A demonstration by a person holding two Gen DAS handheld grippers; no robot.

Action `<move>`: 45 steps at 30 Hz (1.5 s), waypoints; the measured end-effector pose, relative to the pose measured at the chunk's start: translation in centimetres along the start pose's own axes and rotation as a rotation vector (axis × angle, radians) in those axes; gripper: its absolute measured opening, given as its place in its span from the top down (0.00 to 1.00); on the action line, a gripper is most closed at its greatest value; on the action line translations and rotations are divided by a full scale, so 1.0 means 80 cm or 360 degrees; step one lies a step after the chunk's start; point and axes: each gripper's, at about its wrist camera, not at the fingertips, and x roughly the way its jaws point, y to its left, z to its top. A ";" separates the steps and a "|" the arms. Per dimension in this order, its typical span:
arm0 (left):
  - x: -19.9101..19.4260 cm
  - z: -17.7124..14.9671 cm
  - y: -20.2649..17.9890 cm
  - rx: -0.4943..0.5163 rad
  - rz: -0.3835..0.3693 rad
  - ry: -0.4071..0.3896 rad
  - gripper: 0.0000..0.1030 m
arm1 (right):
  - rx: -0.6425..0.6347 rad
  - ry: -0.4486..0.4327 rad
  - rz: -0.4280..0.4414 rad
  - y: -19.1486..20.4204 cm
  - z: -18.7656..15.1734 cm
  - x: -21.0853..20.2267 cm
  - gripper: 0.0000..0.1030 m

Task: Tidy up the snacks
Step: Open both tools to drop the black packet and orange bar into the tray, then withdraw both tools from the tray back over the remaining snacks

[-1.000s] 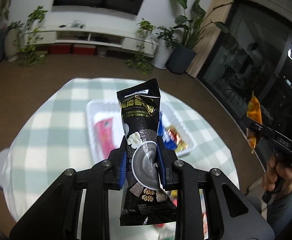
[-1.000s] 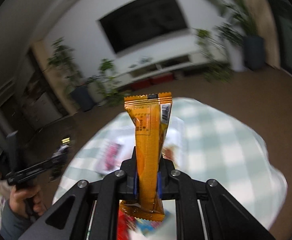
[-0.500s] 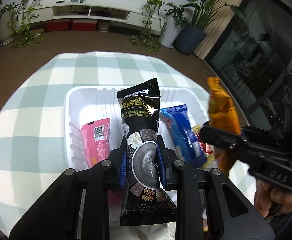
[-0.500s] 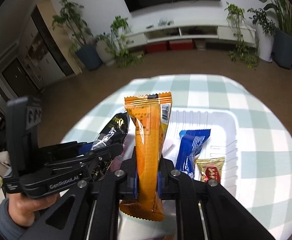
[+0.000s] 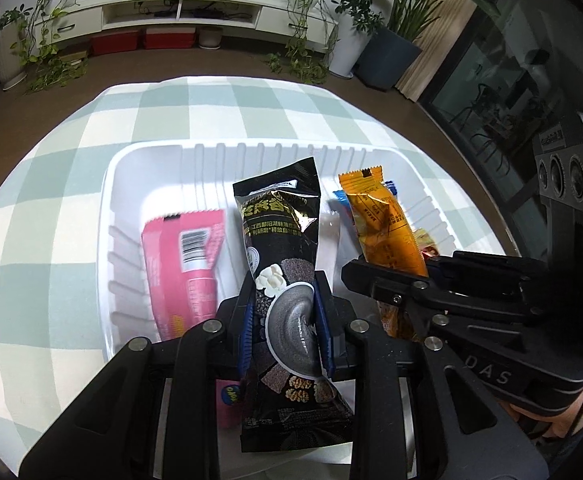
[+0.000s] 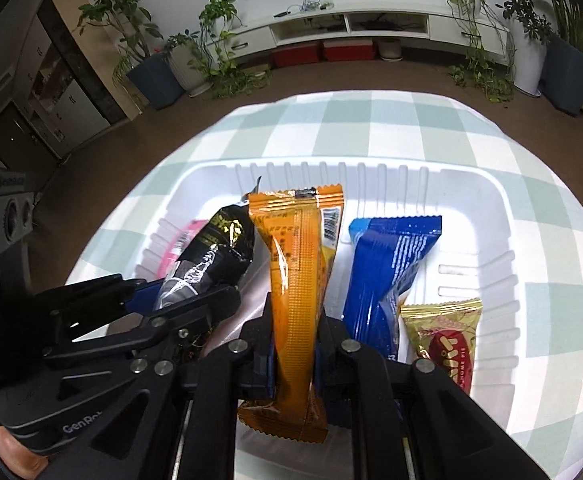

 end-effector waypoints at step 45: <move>-0.203 -0.178 -0.012 -0.0174 -0.0046 -0.0298 0.02 | 0.0135 -0.0483 0.0105 -0.002 -0.157 -0.219 0.10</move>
